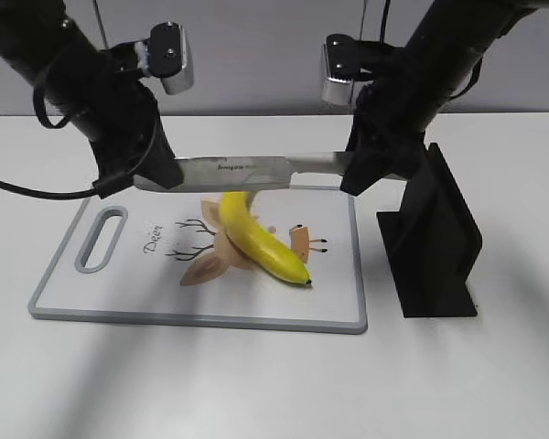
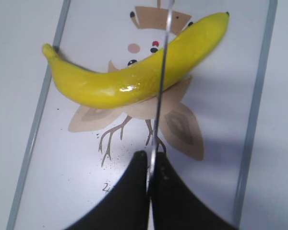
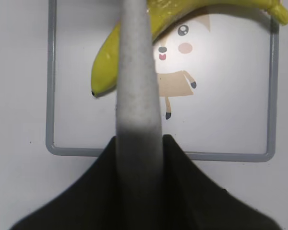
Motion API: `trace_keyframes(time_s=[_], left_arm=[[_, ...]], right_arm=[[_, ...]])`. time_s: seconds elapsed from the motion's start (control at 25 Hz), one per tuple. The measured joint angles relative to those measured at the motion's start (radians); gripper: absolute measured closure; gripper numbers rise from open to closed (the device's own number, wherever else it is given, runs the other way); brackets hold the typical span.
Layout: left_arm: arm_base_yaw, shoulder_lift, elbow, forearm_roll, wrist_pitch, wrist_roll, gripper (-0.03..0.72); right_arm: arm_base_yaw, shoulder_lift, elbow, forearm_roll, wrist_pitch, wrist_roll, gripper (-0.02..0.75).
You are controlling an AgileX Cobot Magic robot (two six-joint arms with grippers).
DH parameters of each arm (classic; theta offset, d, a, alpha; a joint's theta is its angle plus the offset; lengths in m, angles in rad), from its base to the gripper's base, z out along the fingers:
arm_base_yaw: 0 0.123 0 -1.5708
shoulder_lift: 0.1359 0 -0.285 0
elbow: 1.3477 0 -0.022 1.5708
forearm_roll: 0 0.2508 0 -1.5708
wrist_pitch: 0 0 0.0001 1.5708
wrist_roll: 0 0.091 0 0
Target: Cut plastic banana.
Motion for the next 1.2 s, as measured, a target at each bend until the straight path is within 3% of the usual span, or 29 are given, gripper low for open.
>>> trace_keyframes(time_s=[0.24,0.36,0.44,0.64,0.72,1.0,1.2], left_arm=[[-0.001,-0.039,0.0,-0.009,-0.002,0.0,0.681],[-0.001,-0.043,0.0,-0.009,-0.011,-0.004,0.632],[0.0,-0.043,0.0,-0.009,-0.021,-0.01,0.545],[0.002,-0.049,0.0,-0.028,-0.033,-0.023,0.18],[0.002,-0.064,0.001,-0.032,-0.053,-0.055,0.109],[0.012,-0.162,0.001,-0.033,-0.161,-0.21,0.08],[0.032,-0.228,0.001,-0.015,-0.191,-0.364,0.083]], right_arm=[[0.0,-0.044,-0.008,-0.002,0.01,0.003,0.551],[0.0,-0.045,-0.01,-0.002,0.014,0.005,0.555],[0.0,-0.045,-0.01,-0.004,0.026,0.015,0.559],[-0.005,-0.046,-0.01,-0.032,0.051,0.039,0.559],[-0.004,-0.049,-0.01,-0.039,0.07,0.051,0.559],[-0.004,-0.115,-0.01,-0.057,0.09,0.138,0.559],[-0.004,-0.182,-0.01,-0.119,0.106,0.349,0.56]])
